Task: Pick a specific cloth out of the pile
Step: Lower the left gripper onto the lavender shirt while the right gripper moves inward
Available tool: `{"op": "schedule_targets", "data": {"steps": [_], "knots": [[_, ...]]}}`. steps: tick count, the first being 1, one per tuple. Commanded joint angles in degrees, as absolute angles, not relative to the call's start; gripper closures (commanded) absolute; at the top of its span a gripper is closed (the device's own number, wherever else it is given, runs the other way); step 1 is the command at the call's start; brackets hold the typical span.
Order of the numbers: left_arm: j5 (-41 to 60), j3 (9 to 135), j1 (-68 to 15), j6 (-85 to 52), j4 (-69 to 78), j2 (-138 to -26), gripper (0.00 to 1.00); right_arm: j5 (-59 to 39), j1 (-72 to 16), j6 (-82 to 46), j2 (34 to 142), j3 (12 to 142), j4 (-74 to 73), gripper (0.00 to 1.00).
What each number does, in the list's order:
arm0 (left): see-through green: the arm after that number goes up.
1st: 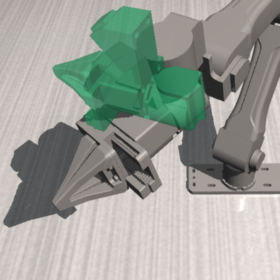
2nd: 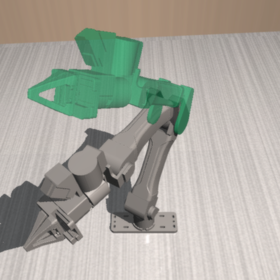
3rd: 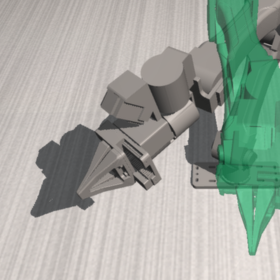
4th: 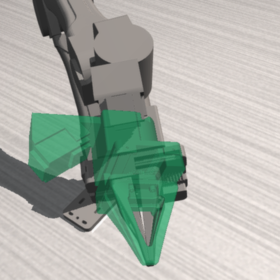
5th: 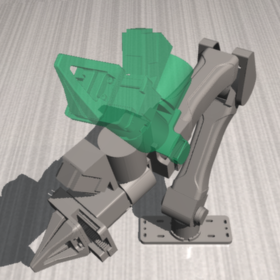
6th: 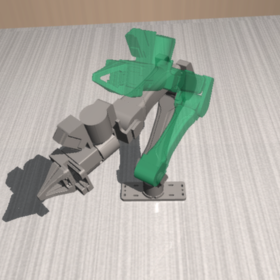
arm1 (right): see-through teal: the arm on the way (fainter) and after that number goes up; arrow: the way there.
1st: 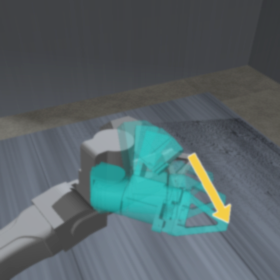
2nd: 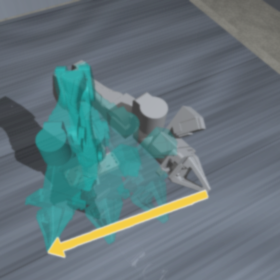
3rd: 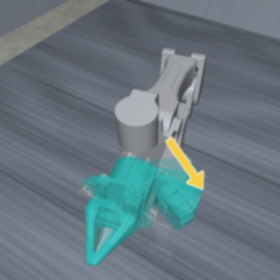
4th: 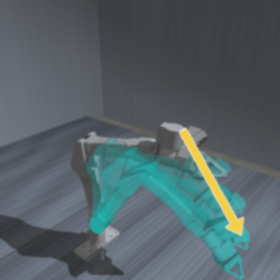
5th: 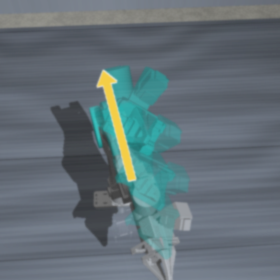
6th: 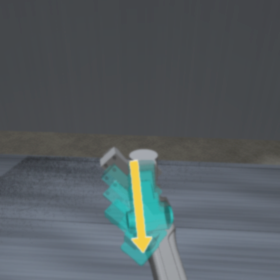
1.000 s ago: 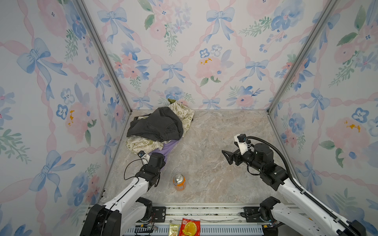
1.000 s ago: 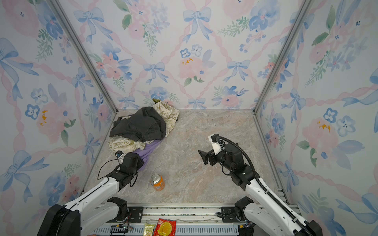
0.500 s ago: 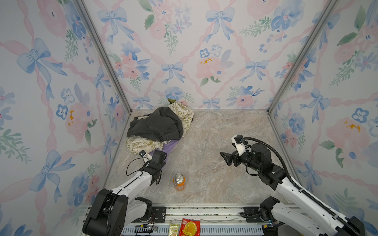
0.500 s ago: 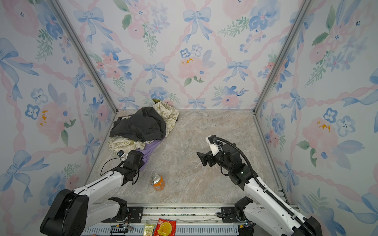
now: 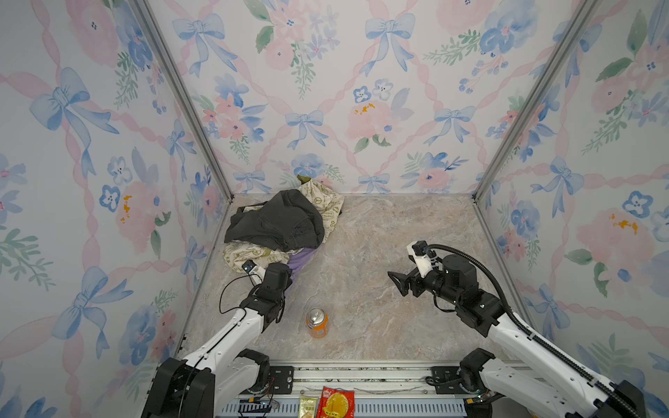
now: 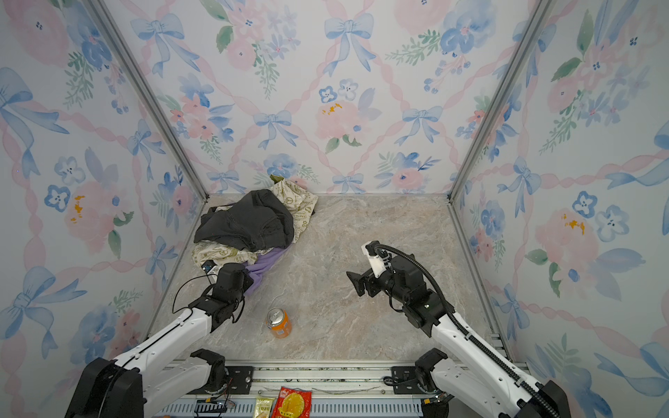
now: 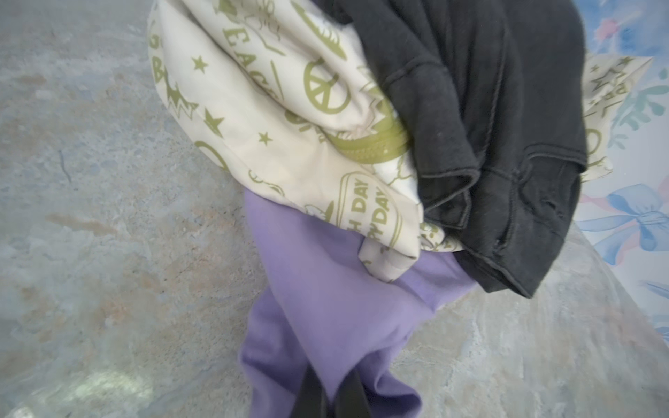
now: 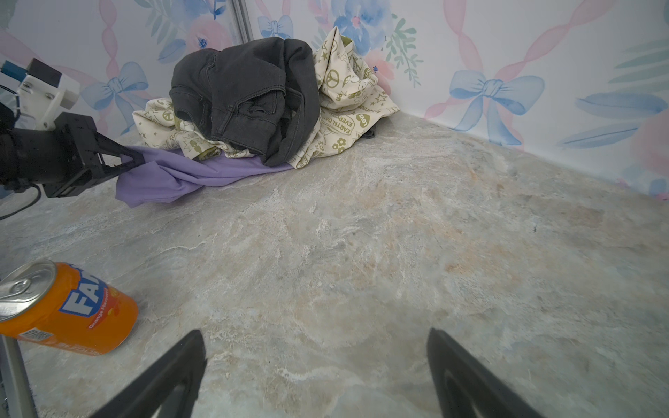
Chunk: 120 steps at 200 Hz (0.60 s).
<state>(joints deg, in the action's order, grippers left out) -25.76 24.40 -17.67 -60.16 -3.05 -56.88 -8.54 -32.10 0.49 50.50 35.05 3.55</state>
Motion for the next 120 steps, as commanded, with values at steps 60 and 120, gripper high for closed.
{"op": "schedule_targets", "data": {"steps": [60, 120], "knots": [[-28.1, 33.6, -18.0, -51.4, -2.8, -49.0, 1.0, -7.9, -33.2, 0.7, 50.0, 36.6, 4.2, 0.03], [-27.5, 40.8, -18.0, -46.2, -2.8, -46.7, 1.0, -7.7, -33.4, 0.6, 49.9, 36.7, 4.2, 0.03]]}}
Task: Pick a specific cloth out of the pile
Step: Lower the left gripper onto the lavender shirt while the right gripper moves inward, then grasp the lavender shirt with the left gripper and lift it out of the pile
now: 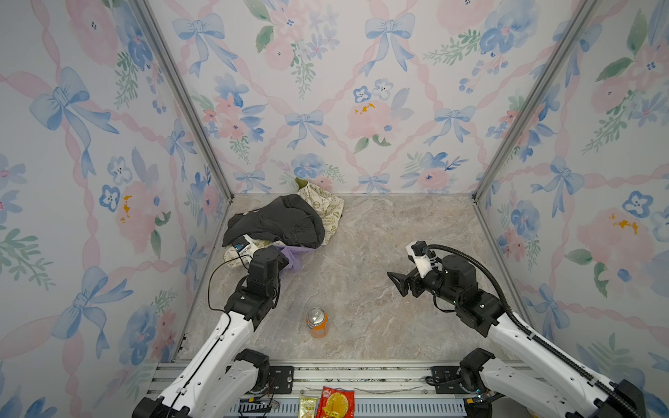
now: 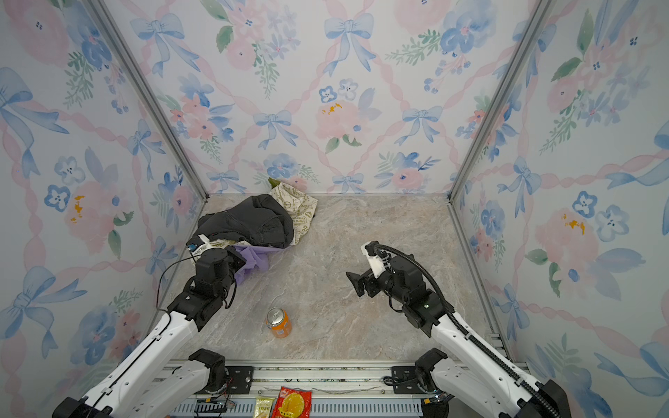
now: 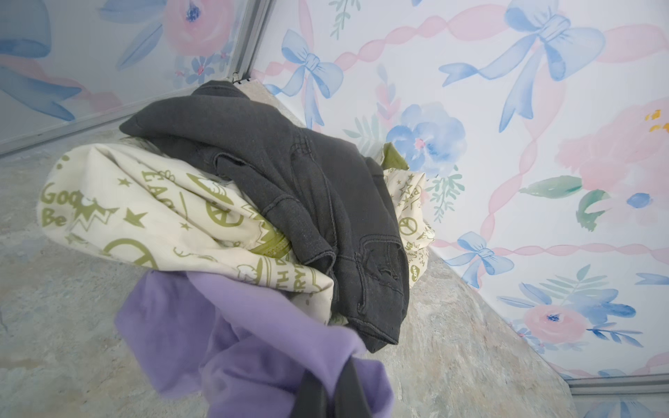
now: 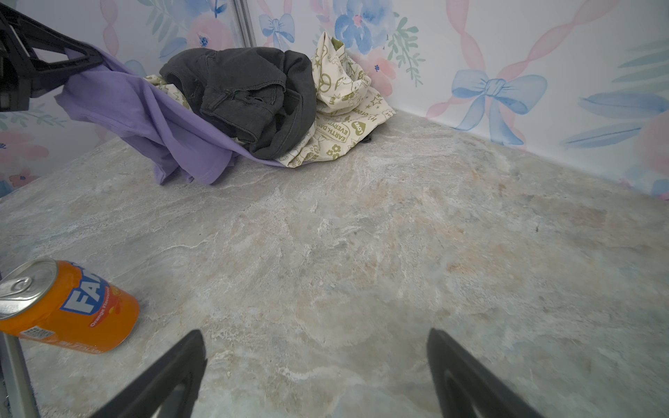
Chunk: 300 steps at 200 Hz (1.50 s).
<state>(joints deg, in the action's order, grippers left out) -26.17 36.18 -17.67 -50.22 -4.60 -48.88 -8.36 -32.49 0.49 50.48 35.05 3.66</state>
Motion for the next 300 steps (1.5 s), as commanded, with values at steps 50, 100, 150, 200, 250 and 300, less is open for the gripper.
{"op": "schedule_targets", "data": {"steps": [50, 100, 150, 200, 250, 300], "knots": [[-26.6, 45.8, -18.0, -42.4, -2.4, -46.5, 1.0, -7.7, -33.6, 0.6, 50.4, 37.1, 4.2, 0.03], [-24.0, 53.3, -18.0, -40.0, -1.1, -49.0, 1.0, -7.4, -33.8, 0.5, 50.8, 37.6, 4.0, 0.03], [-22.2, 62.2, -18.1, -36.8, -0.7, -51.6, 1.0, -7.1, -34.2, 0.6, 51.0, 38.1, 4.1, 0.03], [-18.4, 63.1, -18.2, -37.5, -0.1, -52.8, 1.0, -6.8, -34.5, 0.4, 50.7, 38.0, 4.3, 0.03], [-10.5, 54.7, -18.6, -37.5, 4.4, -54.6, 1.0, -7.4, -34.8, -0.5, 51.4, 38.1, 3.7, 0.03], [-7.5, 46.7, -18.8, -39.3, 5.4, -59.1, 1.0, -7.1, -38.7, -2.5, 56.7, 39.1, -0.4, 0.03]]}}
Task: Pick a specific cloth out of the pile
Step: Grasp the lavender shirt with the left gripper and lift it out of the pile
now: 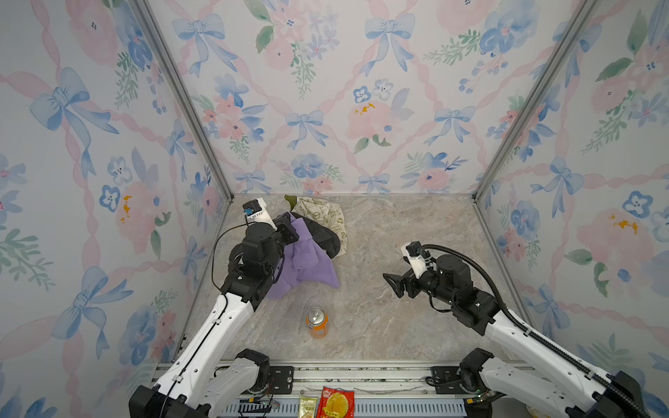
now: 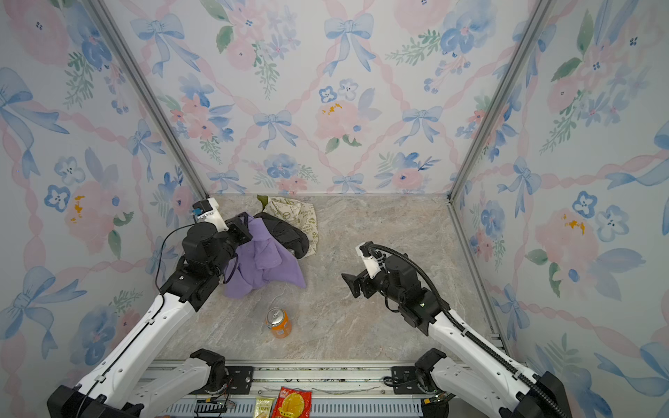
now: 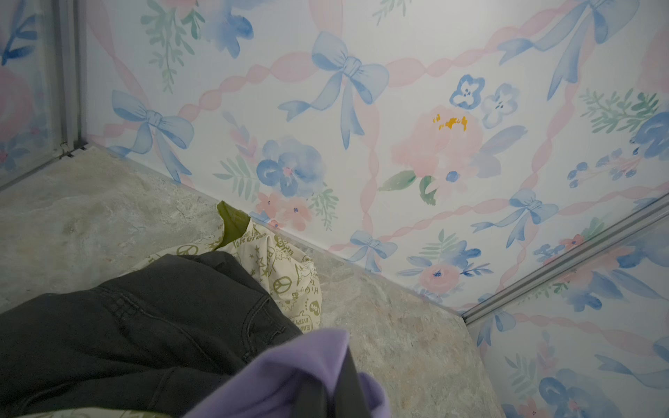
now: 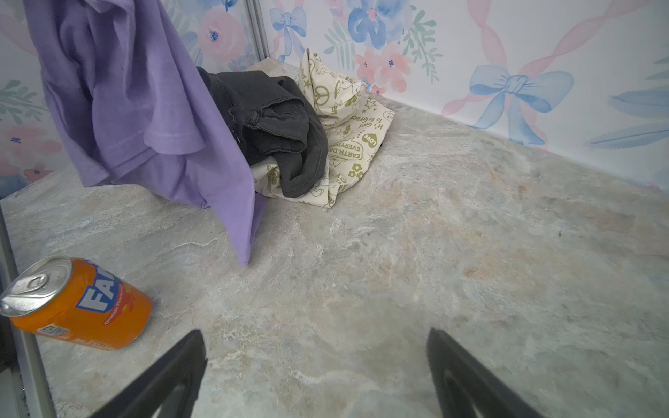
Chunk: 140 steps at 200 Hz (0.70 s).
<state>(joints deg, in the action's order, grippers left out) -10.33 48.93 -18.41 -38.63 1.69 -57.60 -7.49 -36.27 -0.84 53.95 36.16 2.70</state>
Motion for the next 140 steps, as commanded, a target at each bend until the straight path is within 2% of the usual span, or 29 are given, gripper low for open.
{"op": "schedule_targets", "data": {"steps": [1, 32, 85, 140], "knots": [[-7.4, 46.5, -18.8, -39.3, 5.4, -59.2, 1.0, -7.2, -38.9, -2.5, 56.9, 39.2, -0.5, 0.03], [-5.7, 45.0, -18.9, -41.1, 5.7, -61.3, 1.0, -6.0, -44.0, -3.3, 64.8, 43.1, -4.1, 0.03], [-4.1, 50.5, -19.0, -38.6, 8.9, -58.5, 1.0, -7.6, -50.3, -5.8, 79.5, 52.6, -9.3, 0.03], [-6.7, 62.6, -19.1, -36.2, 9.1, -58.9, 1.0, -7.2, -51.1, -6.9, 81.4, 54.1, -11.7, 0.03]]}}
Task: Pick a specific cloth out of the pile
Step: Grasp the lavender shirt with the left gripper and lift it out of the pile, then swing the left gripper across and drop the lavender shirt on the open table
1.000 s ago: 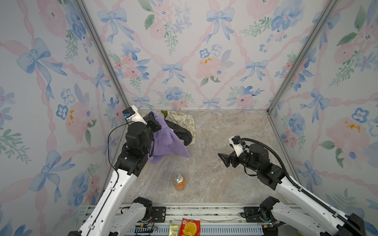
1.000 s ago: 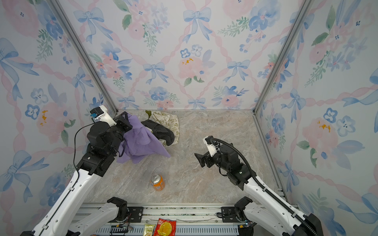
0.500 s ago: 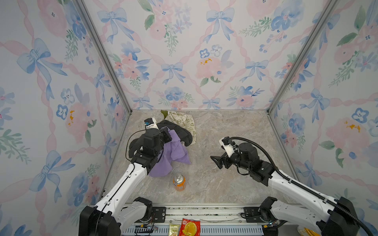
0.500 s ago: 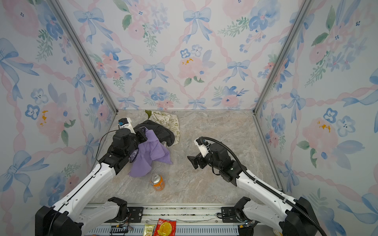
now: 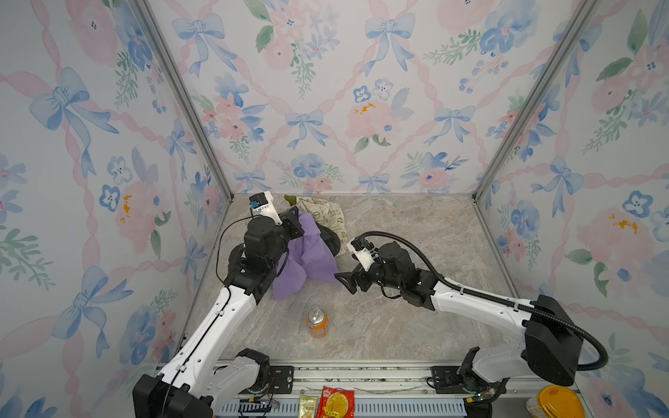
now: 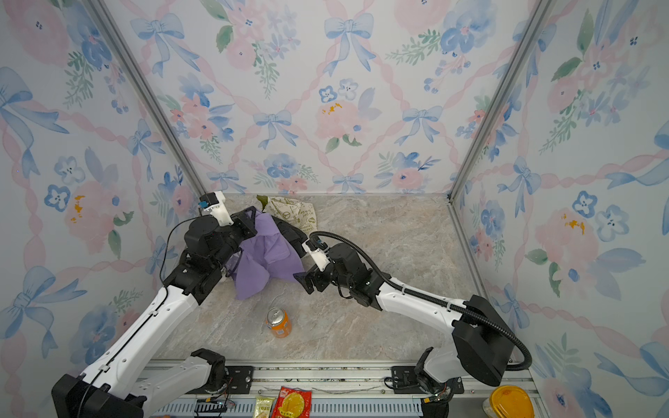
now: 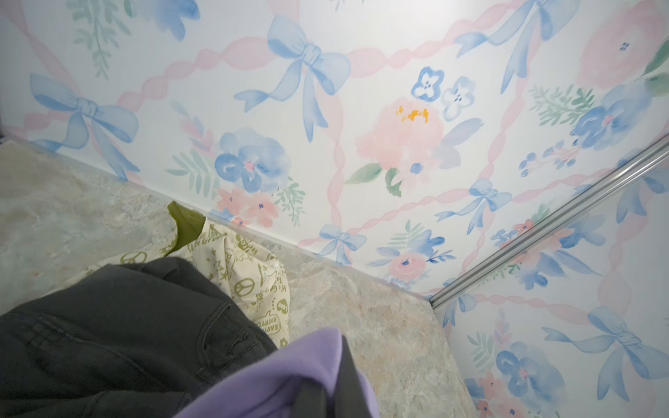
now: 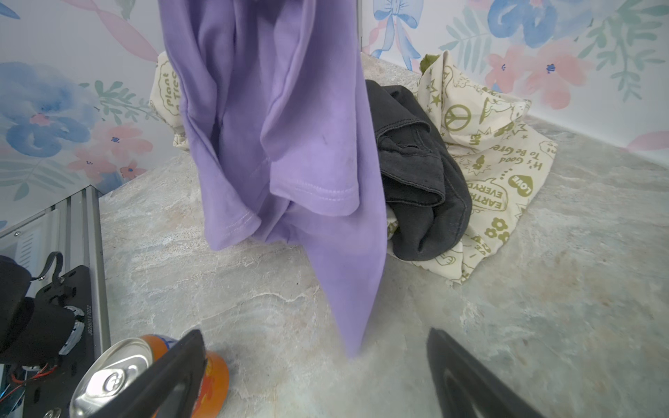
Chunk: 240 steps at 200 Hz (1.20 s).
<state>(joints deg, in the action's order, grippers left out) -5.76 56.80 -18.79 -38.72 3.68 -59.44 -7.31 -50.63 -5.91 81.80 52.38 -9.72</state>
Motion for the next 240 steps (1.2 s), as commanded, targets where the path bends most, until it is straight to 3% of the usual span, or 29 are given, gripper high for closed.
{"op": "schedule_targets", "data": {"steps": [1, 119, 185, 240], "knots": [[-6.7, 62.8, -19.0, -36.2, 9.1, -59.0, 1.0, -7.1, -51.1, -6.8, 81.3, 54.1, -11.7, 0.03], [-1.8, 95.8, -19.6, -36.1, 7.7, -76.2, 1.0, 5.0, -49.8, -3.6, 68.1, 50.2, -7.3, 0.03], [-2.6, 98.4, -28.6, -32.7, 7.7, -84.8, 1.0, 13.2, -44.7, -4.6, 57.5, 46.9, -1.0, 0.03], [-2.8, 94.6, -39.9, -29.4, 7.8, -93.9, 1.0, 17.3, -34.0, -11.5, 48.9, 43.3, 6.6, 0.03]]}}
